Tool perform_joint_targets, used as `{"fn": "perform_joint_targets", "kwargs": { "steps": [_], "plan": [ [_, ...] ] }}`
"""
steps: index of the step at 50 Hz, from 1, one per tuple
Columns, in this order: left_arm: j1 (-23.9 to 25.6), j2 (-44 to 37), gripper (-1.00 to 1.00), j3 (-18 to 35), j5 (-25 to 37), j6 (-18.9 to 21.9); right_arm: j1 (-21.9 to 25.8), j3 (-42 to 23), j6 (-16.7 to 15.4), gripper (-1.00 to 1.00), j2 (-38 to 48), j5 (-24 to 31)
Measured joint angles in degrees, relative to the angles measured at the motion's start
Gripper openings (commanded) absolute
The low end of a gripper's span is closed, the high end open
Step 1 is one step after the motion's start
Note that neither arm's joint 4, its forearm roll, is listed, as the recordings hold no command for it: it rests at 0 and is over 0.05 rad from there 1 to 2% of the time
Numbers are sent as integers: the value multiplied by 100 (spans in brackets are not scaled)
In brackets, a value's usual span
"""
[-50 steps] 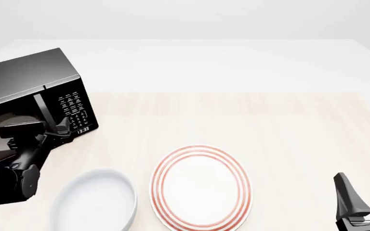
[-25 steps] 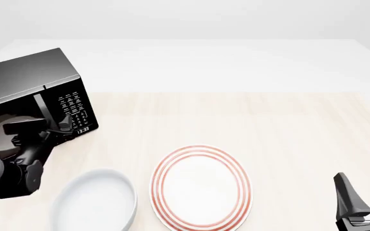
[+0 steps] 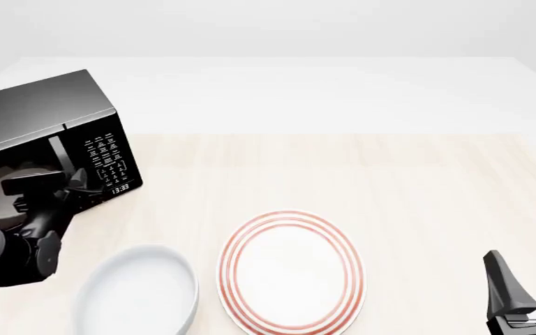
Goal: Open the microwave.
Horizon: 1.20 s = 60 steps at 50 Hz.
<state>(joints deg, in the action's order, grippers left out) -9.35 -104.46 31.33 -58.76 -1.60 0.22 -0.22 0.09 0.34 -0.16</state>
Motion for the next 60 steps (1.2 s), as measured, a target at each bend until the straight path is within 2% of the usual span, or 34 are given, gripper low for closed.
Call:
{"fn": "perform_joint_targets", "kwargs": {
  "steps": [16,60],
  "plan": [
    [32,101,-100,-153,-30,-55,0,0,0,100,0,0],
    [196,671,-100,-1048,-286,-200,14,2,-2,100,8,-16]
  ]
}}
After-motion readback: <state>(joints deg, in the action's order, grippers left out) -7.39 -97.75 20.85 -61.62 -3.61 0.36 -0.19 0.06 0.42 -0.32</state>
